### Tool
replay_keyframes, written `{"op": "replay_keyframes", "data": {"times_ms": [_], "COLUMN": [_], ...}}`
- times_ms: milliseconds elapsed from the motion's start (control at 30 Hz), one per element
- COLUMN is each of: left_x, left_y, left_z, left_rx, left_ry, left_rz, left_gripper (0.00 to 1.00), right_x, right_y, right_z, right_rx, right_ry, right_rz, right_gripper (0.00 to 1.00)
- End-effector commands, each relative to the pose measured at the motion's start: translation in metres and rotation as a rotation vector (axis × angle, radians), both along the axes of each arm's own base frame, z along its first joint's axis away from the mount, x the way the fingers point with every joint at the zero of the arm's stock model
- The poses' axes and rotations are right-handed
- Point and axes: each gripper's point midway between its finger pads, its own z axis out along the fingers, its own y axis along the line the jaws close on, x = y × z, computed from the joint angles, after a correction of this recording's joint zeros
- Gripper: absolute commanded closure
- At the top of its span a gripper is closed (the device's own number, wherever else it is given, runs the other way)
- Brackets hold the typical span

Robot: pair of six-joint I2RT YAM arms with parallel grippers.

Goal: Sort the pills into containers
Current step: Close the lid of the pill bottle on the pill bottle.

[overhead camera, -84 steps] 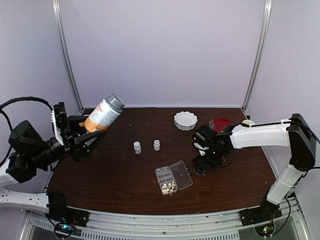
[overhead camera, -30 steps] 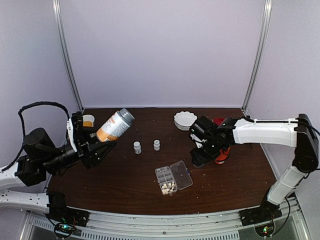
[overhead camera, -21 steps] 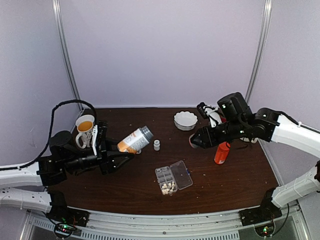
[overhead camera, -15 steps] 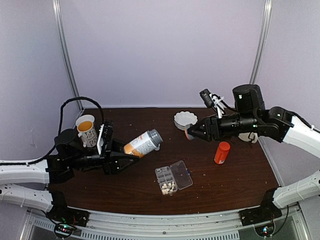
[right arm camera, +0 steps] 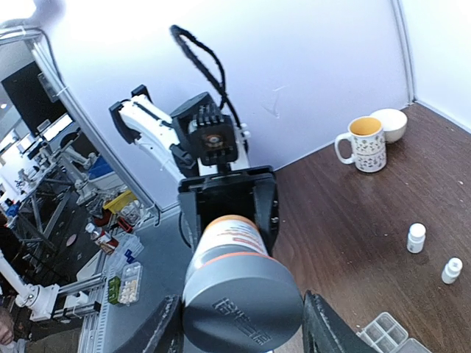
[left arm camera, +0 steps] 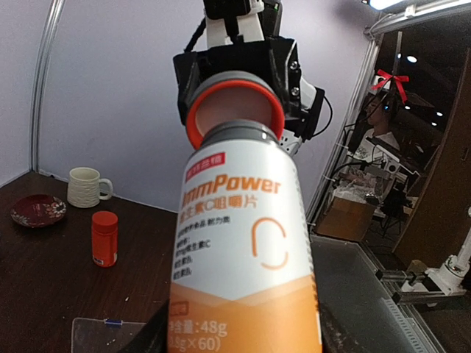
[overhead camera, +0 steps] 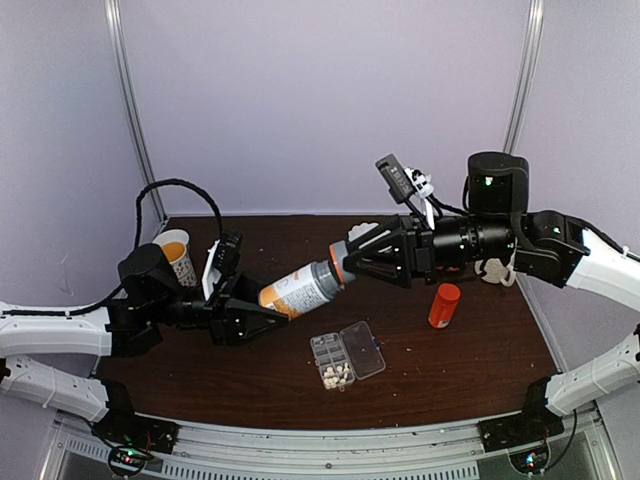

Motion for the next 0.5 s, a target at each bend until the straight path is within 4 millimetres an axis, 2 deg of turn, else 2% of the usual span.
{"op": "replay_keyframes", "data": {"times_ms": [0, 267, 467], "left_x": [-0.003, -0.003, -0.003], "left_y": [0.001, 0.002, 0.002], "left_z": [0.026, 0.027, 0.027], "left_rx": [-0.074, -0.067, -0.052], "left_ry": [-0.052, -0.052, -0.054], "left_rz": [-0.022, -0.014, -0.017], "left_gripper": [1.0, 1.0, 1.0], "right_x": [-0.013, -0.015, -0.008], "right_y": [0.009, 0.01, 0.005], "right_z": [0.015, 0.0, -0.017], "right_rx": [0.04, -0.059, -0.145], "right_ry": [-0.052, -0.081, -0.103], "right_rz": [0.075, 0.089, 0.048], "right_gripper": [0.53, 0.53, 0.54]}}
